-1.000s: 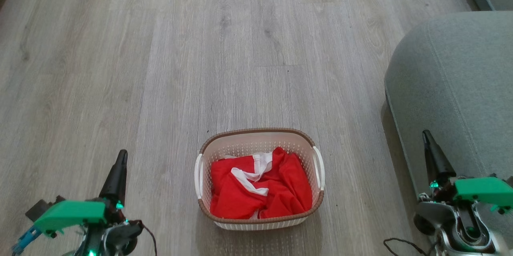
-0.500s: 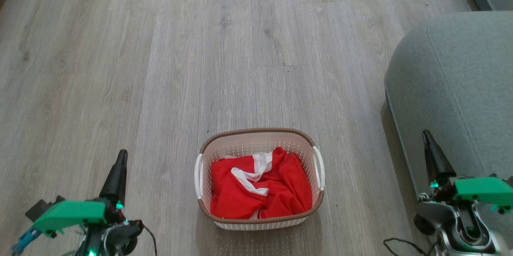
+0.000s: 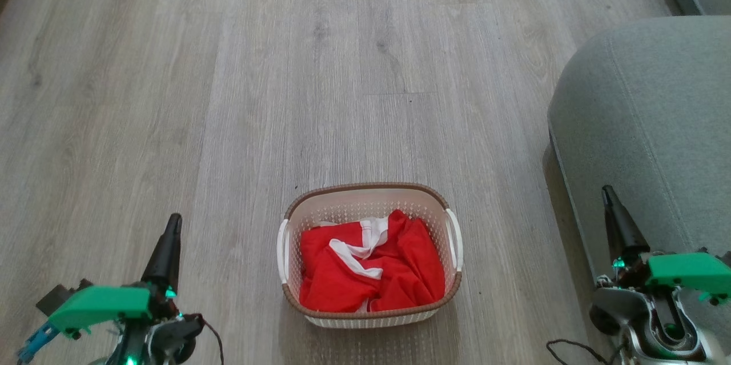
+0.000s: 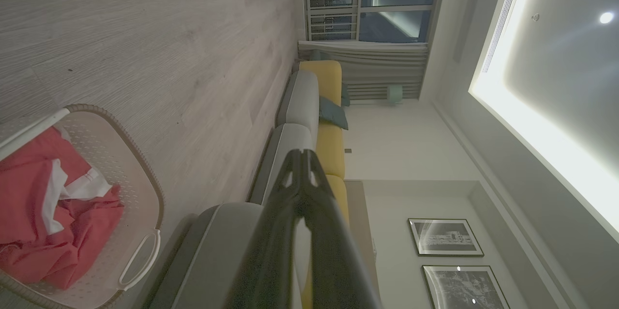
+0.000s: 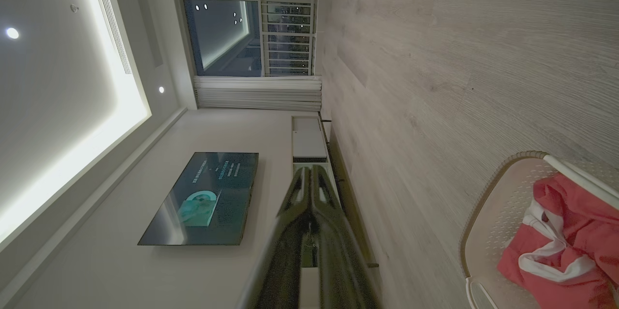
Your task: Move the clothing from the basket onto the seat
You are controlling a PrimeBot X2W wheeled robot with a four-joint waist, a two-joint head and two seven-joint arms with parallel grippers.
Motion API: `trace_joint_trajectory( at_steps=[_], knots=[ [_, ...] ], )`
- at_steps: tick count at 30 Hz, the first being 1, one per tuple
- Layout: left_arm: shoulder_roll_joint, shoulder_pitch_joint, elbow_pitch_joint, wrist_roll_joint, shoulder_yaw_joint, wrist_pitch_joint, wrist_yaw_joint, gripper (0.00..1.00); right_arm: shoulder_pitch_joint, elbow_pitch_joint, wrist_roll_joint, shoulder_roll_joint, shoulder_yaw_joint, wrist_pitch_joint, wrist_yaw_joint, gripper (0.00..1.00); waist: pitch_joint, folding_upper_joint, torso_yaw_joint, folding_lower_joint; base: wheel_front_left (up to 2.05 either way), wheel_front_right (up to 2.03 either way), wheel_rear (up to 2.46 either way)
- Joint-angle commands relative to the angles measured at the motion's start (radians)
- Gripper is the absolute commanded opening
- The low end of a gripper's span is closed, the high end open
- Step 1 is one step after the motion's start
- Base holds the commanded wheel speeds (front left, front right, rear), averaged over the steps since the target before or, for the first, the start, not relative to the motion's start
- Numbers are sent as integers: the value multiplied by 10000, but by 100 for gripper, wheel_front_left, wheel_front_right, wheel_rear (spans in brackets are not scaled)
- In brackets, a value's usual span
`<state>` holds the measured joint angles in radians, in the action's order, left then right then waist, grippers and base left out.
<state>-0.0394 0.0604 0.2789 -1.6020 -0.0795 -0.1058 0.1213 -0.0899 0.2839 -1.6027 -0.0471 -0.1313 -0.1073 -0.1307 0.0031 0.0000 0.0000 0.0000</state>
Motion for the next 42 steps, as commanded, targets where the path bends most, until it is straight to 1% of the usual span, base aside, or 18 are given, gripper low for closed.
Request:
trace_joint_trajectory(
  at_steps=[1, 37, 38, 42],
  knots=[
    [-108, 476, -340, -70, -339, -72, 94, 0, -180, -391, -62, -31, 179, -56, 0, 0, 0, 0, 0, 0, 0, 0, 0],
    [-108, 476, -340, -70, -339, -72, 94, 0, -180, -391, -62, -31, 179, -56, 0, 0, 0, 0, 0, 0, 0, 0, 0],
    [0, 1, 0, 0, 0, 1, 0, 100, -1, -1, 1, 0, 1, 0, 0, 100, 0, 0, 0, 0, 0, 0, 0],
    [45, -204, 459, 14, 62, 31, -15, 100, 102, 512, 12, 37, 55, 5, -2, 100, 7, 0, -2, 0, 0, 0, 0]
  ],
)
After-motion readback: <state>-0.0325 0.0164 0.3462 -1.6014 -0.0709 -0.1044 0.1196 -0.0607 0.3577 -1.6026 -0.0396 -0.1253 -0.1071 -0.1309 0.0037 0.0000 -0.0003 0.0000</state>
